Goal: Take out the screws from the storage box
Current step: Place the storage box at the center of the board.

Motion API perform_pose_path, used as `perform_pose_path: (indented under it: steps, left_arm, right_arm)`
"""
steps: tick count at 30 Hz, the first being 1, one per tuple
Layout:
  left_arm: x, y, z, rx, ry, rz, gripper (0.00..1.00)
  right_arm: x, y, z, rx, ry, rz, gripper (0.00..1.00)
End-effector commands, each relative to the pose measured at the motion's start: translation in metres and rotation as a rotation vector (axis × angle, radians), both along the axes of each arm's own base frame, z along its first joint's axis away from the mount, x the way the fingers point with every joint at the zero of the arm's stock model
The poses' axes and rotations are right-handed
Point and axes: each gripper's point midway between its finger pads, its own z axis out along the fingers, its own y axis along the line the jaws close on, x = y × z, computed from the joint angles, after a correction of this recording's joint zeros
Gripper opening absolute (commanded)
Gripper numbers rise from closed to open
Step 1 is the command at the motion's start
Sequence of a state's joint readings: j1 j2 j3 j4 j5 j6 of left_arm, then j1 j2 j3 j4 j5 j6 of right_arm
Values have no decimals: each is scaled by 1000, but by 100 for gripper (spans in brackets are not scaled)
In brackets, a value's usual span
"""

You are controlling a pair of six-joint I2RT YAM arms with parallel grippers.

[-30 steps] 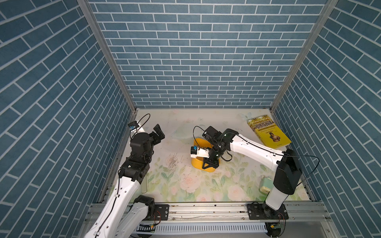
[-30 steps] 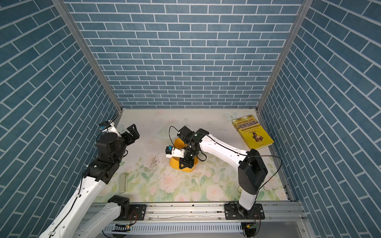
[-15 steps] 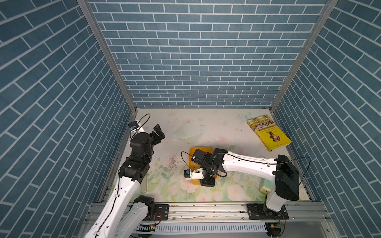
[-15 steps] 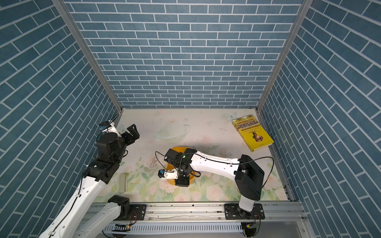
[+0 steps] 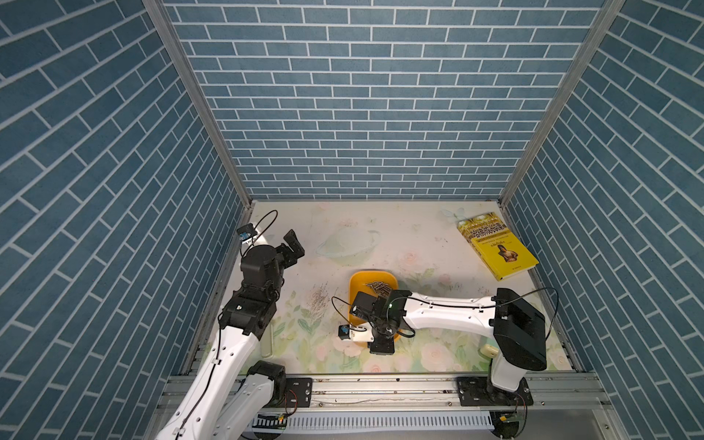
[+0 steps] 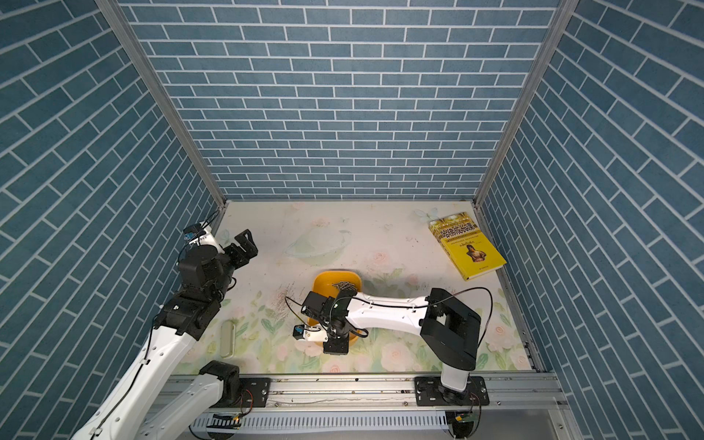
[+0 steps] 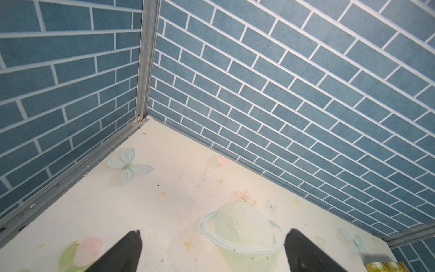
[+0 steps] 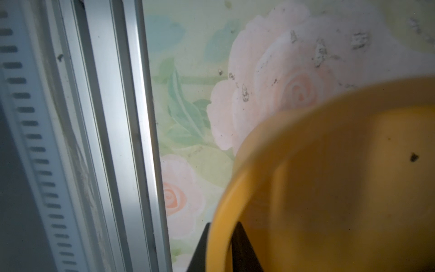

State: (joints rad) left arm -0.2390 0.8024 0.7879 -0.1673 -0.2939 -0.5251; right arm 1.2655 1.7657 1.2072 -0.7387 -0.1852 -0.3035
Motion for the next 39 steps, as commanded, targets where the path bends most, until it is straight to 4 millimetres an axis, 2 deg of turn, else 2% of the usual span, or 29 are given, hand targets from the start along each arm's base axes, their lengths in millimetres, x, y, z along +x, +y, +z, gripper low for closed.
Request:
perform_pose_path:
  steps: [1, 4, 6, 8, 11, 16, 19, 21, 24, 26, 28, 32, 34, 35, 38, 39]
  left_arm:
    - [-2, -2, 11, -3, -24, -12, 100]
    - [-2, -3, 12, -3, -25, -17, 100]
    - [-2, -2, 12, -3, -26, -17, 100]
    - [-3, -2, 13, -4, -29, -16, 100]
    - [-3, -2, 13, -5, -32, -17, 100]
    - [-3, -3, 16, -7, -35, -22, 100]
    - [-4, -2, 18, -5, -41, -20, 100]
    - [-5, -3, 20, -10, -48, -27, 100]
    - [-5, -10, 23, -22, -61, -62, 100]
    - [-5, -12, 25, -29, -68, -75, 100]
    - [-5, -13, 26, -34, -67, -79, 100]
    - [-3, -17, 22, -75, -20, -92, 100]
    - [-3, -20, 16, -144, 27, -87, 100]
    - [-2, -25, 15, -186, 43, -100, 100]
    - [3, -64, 26, -212, -18, -326, 100]
    - [3, -70, 26, -214, -27, -361, 100]
  right_arm:
    - [-11, 5, -3, 14, 42, -7, 20]
    - [-12, 7, -3, 22, 32, 3, 21]
    - [-16, 9, -3, 22, 45, 18, 27]
    - [-18, 12, -2, 29, 20, 36, 27]
    - [-16, 20, 10, 67, -28, 54, 26]
    - [-16, 43, 59, 213, -80, 70, 29]
    - [-16, 57, 99, 350, -110, 79, 33]
    - [-16, 63, 126, 452, -127, 79, 35]
    - [-9, 63, 150, 557, -181, 29, 42]
    - [-7, 59, 154, 593, -197, 7, 41]
    - [-9, 53, 148, 598, -191, 12, 40]
    - [25, 42, 123, 542, -338, -150, 41]
    - [34, 42, 113, 529, -377, -178, 40]
    - [37, 45, 112, 537, -393, -182, 39]
    - [49, 51, 113, 547, -453, -200, 39]
    - [53, 51, 111, 531, -473, -207, 39]
